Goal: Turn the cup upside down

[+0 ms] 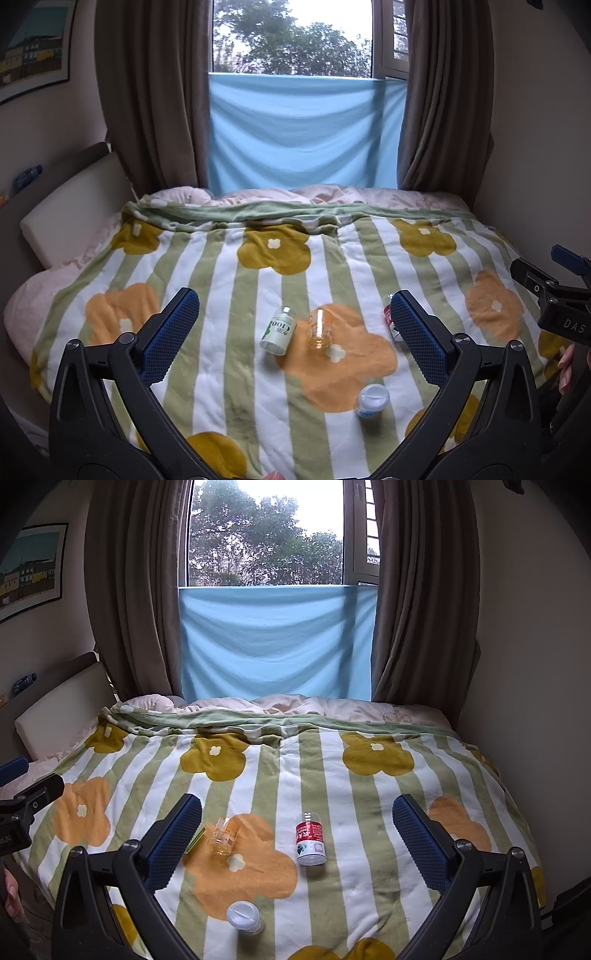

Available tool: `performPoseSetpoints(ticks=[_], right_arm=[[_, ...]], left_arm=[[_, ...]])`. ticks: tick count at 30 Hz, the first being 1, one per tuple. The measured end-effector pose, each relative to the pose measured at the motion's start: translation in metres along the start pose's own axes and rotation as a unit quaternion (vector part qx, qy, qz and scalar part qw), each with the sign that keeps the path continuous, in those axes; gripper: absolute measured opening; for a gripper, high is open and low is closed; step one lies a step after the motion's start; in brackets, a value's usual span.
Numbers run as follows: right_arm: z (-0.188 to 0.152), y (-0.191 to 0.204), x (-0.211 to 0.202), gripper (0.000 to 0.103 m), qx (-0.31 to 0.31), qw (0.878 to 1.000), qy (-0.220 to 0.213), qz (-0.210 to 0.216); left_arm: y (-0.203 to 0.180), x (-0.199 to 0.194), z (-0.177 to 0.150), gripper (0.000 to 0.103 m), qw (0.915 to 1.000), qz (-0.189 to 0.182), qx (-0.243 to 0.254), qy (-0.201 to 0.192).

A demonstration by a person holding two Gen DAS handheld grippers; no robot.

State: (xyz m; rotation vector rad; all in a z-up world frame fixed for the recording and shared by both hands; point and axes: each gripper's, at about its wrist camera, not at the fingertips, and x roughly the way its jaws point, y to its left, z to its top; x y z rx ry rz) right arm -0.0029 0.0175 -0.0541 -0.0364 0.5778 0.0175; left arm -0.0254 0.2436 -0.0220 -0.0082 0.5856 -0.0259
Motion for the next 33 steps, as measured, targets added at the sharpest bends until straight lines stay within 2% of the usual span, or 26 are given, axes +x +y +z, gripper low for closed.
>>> performPoseSetpoints(ticks=[10, 15, 22, 30, 33], right_arm=[[0.0007, -0.0003, -0.002, 0.103, 0.0, 1.0, -0.001, -0.002], [0.0038, 0.0001, -0.0039, 0.103, 0.001, 1.0, -0.002, -0.005], [0.0053, 0.0004, -0.0052, 0.103, 0.001, 1.0, -0.004, -0.004], [0.0053, 0.0005, -0.006, 0.103, 0.003, 1.0, -0.004, -0.004], [0.007, 0.0031, -0.0072, 0.103, 0.004, 1.0, -0.003, -0.004]], left_arm=[[-0.0015, -0.0009, -0.0003, 0.103, 1.0, 0.005, -0.001, -0.005], [-0.0046, -0.0021, 0.0001, 0.103, 0.9994, 0.032, 0.005, -0.01], [-0.0059, -0.0087, 0.0005, 0.103, 0.9995, 0.014, -0.002, -0.027], [-0.0095, -0.0091, -0.0025, 0.103, 0.9989, 0.034, 0.003, -0.034], [-0.0095, -0.0095, -0.0037, 0.103, 0.9988, 0.028, 0.006, -0.039]])
